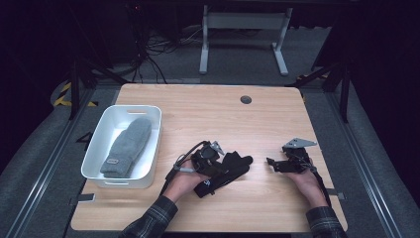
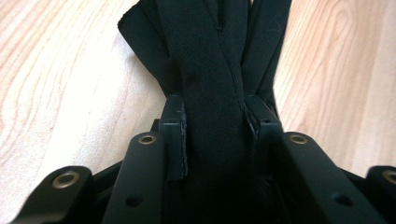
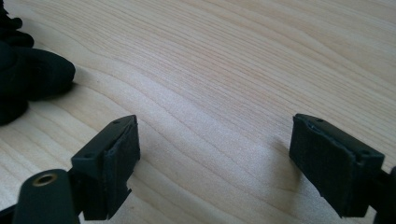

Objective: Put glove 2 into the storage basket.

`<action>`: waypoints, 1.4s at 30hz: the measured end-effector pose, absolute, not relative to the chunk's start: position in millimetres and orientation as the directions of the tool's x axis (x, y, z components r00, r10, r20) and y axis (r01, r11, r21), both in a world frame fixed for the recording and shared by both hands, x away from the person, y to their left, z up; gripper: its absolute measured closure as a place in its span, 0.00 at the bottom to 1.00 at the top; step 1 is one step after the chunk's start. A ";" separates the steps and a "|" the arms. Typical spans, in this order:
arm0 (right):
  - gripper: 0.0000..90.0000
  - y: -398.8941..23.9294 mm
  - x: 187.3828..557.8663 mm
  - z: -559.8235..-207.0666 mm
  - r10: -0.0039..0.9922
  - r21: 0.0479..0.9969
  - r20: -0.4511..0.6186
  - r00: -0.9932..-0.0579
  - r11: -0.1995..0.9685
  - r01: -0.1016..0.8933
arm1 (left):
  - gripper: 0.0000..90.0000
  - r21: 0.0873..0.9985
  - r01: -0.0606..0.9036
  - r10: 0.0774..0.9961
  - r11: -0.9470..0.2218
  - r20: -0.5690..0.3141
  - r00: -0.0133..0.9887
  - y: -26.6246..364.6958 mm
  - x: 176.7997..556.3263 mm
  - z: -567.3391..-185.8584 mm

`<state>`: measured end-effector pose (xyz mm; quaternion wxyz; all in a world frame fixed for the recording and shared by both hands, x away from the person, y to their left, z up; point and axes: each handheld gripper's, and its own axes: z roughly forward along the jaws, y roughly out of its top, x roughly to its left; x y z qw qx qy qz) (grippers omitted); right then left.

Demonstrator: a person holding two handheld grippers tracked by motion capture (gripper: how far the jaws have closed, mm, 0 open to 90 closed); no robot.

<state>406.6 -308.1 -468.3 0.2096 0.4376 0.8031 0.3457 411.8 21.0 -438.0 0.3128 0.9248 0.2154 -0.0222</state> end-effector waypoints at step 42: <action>0.18 -308.1 406.6 -468.3 0.848 0.739 -0.034 -0.529 0.378 0.558 | 0.73 0.639 0.526 0.569 -0.561 -0.163 0.806 134.0 428.8 -309.0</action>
